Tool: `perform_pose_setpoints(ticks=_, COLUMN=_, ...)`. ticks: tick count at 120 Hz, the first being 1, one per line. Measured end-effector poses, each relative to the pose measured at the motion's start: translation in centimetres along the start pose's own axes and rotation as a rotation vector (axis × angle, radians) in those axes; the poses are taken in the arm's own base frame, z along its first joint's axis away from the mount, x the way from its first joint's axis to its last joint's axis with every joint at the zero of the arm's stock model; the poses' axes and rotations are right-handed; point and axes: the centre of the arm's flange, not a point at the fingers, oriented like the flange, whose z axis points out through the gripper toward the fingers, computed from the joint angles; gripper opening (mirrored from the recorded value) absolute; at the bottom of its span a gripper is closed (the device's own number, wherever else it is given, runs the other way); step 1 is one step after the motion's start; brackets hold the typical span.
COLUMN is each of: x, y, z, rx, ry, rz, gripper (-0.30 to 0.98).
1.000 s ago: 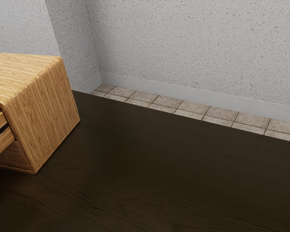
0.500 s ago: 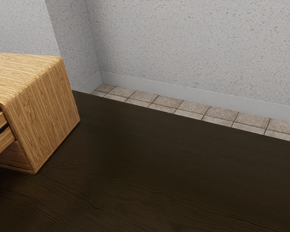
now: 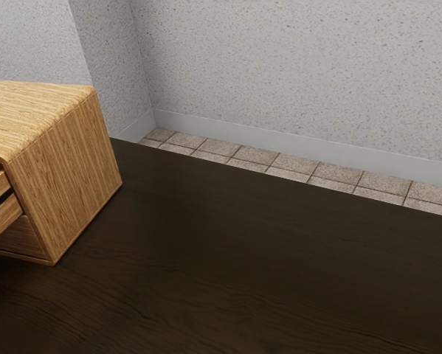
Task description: Push the drawer handle with one arm to close the drawer
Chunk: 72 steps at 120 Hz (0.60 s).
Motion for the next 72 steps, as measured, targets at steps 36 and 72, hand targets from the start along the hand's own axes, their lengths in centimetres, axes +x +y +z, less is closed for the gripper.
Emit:
perform_pose_setpoints(ticks=36, x=-0.3, y=0.3, z=3.4, rx=-0.031, ry=-0.066, rz=0.057, gripper=-0.10)
perform_pose_setpoints(ticks=72, x=-0.6, y=1.6, z=4.9, rx=-0.035, ry=-0.093, rz=0.115, gripper=-0.10)
